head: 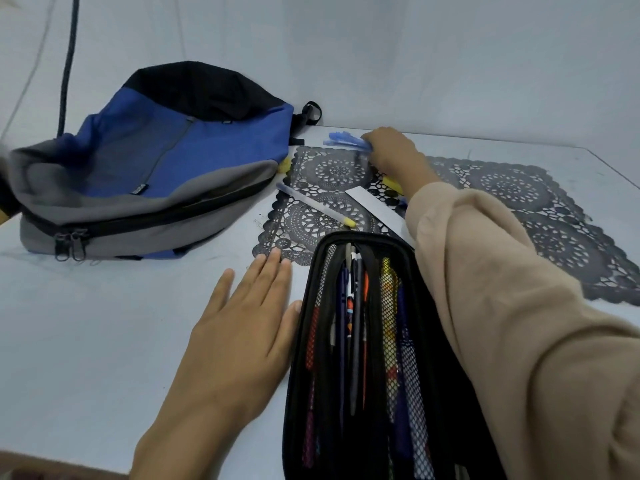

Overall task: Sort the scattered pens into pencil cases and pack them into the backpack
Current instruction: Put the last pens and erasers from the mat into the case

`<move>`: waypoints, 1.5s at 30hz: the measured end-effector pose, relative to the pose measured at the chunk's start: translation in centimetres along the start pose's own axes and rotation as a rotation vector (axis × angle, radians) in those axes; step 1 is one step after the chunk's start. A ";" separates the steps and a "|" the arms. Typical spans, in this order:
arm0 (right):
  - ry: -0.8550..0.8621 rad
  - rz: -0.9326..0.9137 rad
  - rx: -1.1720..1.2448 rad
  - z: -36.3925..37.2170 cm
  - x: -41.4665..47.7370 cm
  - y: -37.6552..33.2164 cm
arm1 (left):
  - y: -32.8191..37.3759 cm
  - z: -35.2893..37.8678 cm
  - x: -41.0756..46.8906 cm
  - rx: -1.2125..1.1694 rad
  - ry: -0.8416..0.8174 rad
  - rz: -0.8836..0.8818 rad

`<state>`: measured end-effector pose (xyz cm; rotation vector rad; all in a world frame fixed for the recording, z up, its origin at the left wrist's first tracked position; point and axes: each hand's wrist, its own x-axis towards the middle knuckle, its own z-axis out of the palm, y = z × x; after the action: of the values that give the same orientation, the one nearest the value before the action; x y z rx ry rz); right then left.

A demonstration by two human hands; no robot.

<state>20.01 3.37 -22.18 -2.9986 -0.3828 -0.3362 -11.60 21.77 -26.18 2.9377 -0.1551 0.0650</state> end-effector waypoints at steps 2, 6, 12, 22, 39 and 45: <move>-0.004 -0.001 -0.020 -0.2 -0.4 0.5 | 0.1 0.0 0.0 -0.021 0.018 0.004; -0.018 0.055 -0.005 -1.3 -1.8 1.7 | 0.1 0.0 0.0 -0.048 0.036 0.006; -0.085 0.150 0.143 -4.6 -4.2 5.8 | 0.0 0.1 0.1 -0.057 0.052 0.014; -0.435 0.098 0.343 -8.7 -12.4 12.1 | -0.4 0.4 0.4 -0.054 0.064 0.024; 0.003 -0.231 -0.099 -5.2 -15.4 10.4 | -0.4 0.2 0.4 -0.046 0.058 0.029; 0.075 -0.284 0.068 -4.8 -15.9 11.3 | -0.7 0.3 0.6 -0.063 0.073 0.035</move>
<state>6.92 -11.87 -21.92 -2.8546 -0.7977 -0.4463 -10.95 22.30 -26.59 2.8654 -0.1945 0.1690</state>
